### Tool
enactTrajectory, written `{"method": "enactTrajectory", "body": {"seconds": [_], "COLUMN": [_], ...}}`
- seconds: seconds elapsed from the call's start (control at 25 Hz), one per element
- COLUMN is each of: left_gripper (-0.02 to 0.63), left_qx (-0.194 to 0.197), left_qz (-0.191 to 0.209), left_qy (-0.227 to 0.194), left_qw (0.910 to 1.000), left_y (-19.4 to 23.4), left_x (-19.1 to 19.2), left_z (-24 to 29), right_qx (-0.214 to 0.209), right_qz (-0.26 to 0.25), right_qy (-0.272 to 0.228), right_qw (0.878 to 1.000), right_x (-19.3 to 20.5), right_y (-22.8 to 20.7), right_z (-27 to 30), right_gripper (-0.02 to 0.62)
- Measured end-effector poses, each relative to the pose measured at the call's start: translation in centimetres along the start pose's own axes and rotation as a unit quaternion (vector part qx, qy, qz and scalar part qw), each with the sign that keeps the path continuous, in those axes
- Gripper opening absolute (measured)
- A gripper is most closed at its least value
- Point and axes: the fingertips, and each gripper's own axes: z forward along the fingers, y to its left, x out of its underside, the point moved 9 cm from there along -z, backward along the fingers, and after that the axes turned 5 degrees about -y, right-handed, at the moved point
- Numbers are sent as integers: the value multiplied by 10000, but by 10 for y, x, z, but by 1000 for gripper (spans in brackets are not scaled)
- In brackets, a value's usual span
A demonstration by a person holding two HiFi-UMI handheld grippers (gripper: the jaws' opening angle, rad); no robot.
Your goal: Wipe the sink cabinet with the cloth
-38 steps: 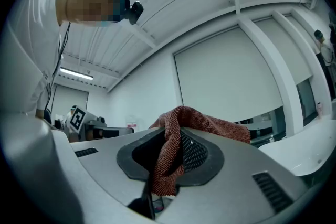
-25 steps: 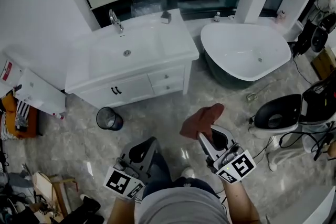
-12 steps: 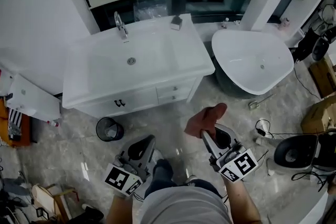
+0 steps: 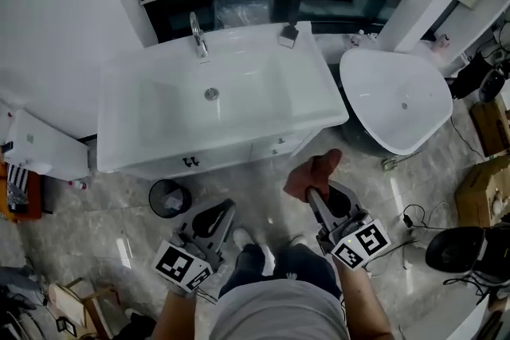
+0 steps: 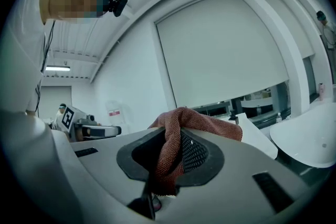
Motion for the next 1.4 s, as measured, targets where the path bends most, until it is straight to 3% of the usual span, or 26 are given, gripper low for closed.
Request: {"method": "enactTrajectory", "body": {"seconds": [0.4,0.68,1.0,1.4], "left_gripper": [12,12,12,12], "left_qx": [-699,-1384,-2189,-2834], "left_qz": [-373,-788,-1173,-1725], "left_qy": [215,249,172,93], "left_qw": [9966,9869,9685,9433], "left_y": [16,29,43,57], "left_x": [26,59,106,184], "left_z": [2,18,16,-5], "right_qx": [-287,-503,-570,-178], "right_qz": [396,600,1201,971], "right_qy": [625,1259,2187,2783], "right_qw": [9968,9889,9667,9554], "right_x": [49,92,177,286], "right_y": [-44,-85,-120,-138], "right_z": [54,94,142,184], "right_gripper": [77,77,77,77]}}
